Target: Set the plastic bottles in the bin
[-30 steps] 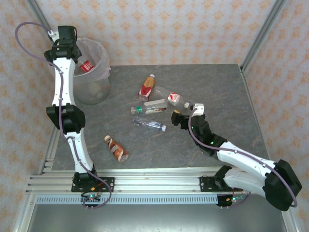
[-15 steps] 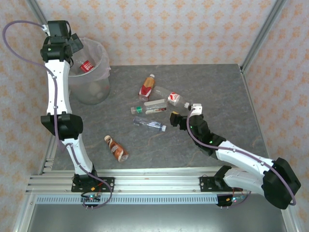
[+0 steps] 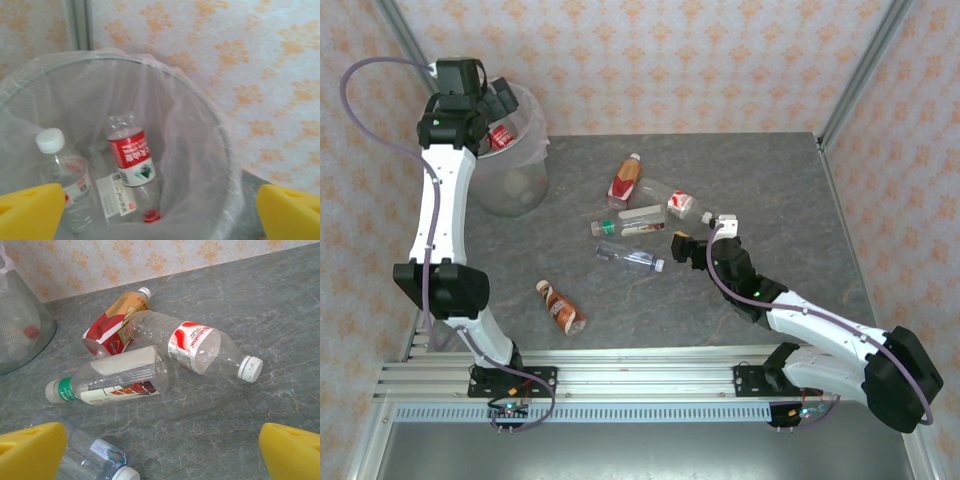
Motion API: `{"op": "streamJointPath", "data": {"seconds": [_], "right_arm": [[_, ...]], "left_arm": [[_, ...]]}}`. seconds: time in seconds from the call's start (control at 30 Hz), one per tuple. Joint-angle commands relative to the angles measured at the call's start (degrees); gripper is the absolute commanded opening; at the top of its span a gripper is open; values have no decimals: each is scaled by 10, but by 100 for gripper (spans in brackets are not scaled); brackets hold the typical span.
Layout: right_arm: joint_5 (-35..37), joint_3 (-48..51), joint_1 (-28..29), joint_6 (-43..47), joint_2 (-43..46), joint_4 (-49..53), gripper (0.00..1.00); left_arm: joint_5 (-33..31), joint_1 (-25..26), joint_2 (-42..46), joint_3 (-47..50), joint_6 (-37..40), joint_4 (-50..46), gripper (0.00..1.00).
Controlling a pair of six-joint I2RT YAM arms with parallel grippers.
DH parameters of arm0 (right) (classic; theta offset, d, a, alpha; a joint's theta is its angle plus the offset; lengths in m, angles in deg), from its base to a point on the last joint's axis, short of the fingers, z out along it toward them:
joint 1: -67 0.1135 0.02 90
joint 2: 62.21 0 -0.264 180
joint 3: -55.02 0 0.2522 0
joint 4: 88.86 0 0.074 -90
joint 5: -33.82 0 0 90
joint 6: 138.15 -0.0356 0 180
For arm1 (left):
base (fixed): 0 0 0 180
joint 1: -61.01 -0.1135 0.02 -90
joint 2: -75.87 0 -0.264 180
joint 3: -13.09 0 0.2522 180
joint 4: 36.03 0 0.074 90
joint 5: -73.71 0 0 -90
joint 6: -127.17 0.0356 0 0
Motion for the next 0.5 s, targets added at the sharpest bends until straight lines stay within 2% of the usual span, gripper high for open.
{"op": "streamJointPath", "data": {"seconds": [0.0,0.17,0.3,0.47], "right_arm": [[-5,-13,3,9,-2,6,99],[-3,-11,3,10,-4,4,99],[-3,-11,3,8,-12,-4,99],[-7,-15,3,10,-26,-15,99]], "left_arm": [[-16,22,61,42,-12,64,100],[-9,51,143,131,-32,101,100],[-60,90,220,220,-27,128,100],[-80,118,286,292,-27,90,100]]}}
